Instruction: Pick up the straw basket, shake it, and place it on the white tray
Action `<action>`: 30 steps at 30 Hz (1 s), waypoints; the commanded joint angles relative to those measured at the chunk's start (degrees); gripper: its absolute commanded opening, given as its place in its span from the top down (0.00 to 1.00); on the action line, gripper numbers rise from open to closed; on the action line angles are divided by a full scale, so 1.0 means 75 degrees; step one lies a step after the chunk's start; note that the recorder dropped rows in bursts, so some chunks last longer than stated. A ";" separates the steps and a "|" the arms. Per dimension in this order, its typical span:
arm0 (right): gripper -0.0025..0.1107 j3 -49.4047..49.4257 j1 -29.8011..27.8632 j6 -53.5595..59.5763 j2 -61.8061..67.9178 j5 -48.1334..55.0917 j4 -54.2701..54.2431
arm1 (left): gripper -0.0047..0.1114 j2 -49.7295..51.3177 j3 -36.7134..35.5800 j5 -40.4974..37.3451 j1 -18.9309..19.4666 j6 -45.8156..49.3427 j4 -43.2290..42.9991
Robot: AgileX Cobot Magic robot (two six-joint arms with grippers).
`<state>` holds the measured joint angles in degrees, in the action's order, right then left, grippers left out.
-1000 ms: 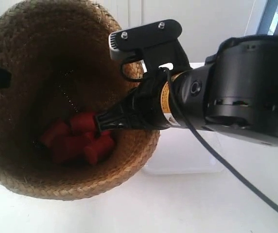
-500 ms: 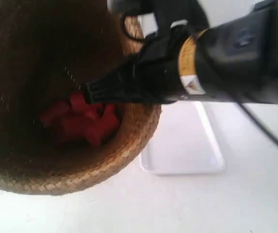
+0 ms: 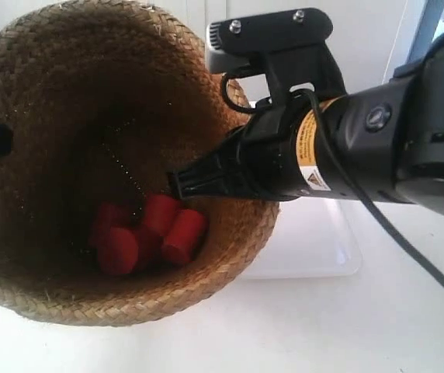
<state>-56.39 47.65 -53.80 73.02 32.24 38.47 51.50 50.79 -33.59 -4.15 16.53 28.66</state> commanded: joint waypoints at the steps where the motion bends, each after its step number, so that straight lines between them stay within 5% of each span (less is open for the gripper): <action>1: 0.98 -0.0008 -0.0043 0.0348 0.0032 0.0496 0.0290 | 0.96 -0.0110 0.0087 0.0123 0.0001 0.0191 0.0193; 9: 0.98 -0.0082 -0.0043 0.0348 0.0867 0.0604 0.0239 | 0.96 -0.0048 0.0132 0.0101 0.0001 0.0203 -0.0441; 14: 0.98 -0.1506 0.0566 0.2529 -0.0388 0.0949 -0.1769 | 0.96 -0.0651 0.1843 -0.1933 -0.0020 0.0679 0.0157; 16: 0.98 -0.0782 0.0626 0.1241 -0.0392 -0.0286 -0.0043 | 0.96 -0.0521 0.0891 -0.0922 -0.0086 0.0620 -0.0294; 17: 0.98 -0.0546 0.0361 0.0126 0.0011 0.0179 0.0474 | 0.96 -0.0171 0.0446 -0.0607 -0.0044 -0.0089 -0.0881; 19: 0.98 -0.0592 -0.0011 0.0611 0.0426 0.1260 0.0011 | 0.96 0.0266 0.0250 -0.0943 0.0047 -0.0721 -0.1214; 23: 0.98 -0.0629 -0.0030 0.1222 0.0207 0.0845 -0.0329 | 0.96 0.0132 0.0288 -0.0489 0.0014 0.0173 0.0072; 30: 0.98 -0.0575 -0.0030 0.1164 0.0104 0.0950 -0.0344 | 0.96 -0.0109 0.0547 -0.0106 0.0014 0.0160 0.0333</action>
<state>-60.93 48.00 -47.30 73.96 38.33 34.20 51.56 53.84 -36.07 -3.94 15.98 28.30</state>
